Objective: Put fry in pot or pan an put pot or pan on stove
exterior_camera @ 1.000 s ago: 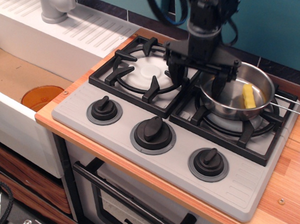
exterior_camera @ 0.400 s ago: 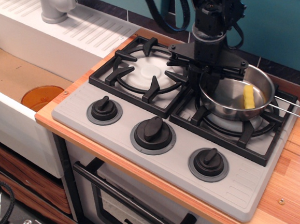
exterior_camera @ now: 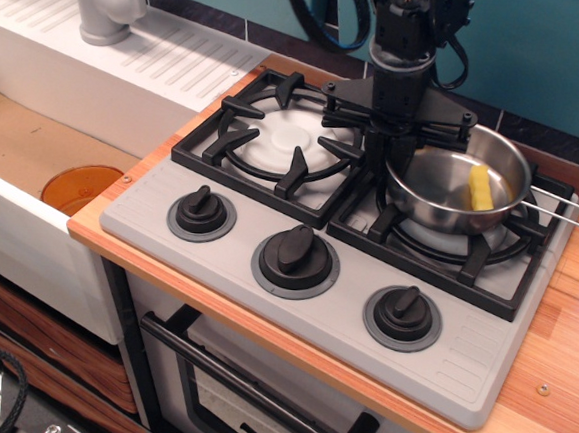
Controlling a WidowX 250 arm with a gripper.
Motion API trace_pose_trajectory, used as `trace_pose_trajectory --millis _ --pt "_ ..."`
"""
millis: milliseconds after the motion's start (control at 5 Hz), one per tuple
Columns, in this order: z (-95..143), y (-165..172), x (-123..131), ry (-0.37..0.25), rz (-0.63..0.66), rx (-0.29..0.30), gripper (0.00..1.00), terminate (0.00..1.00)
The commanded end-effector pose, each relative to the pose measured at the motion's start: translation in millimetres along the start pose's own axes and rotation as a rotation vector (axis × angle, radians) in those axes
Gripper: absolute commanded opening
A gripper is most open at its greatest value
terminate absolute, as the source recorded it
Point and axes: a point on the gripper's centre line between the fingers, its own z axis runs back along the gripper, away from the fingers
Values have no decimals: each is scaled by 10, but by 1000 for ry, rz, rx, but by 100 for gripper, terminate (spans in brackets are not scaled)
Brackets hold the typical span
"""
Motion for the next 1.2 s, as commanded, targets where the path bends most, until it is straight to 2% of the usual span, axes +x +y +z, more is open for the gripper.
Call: trace_pose_trajectory --millis 0,200,400,600,1000 --pt "631 227 261 31 -34 12 0 0" --pt "737 463 399 52 -65 18 0 0" --pt "739 743 571 67 -105 1 0 0" --pt "660 1050 730 72 -136 -17 0 0" --pt "322 1452 761 54 -144 -59 0 0"
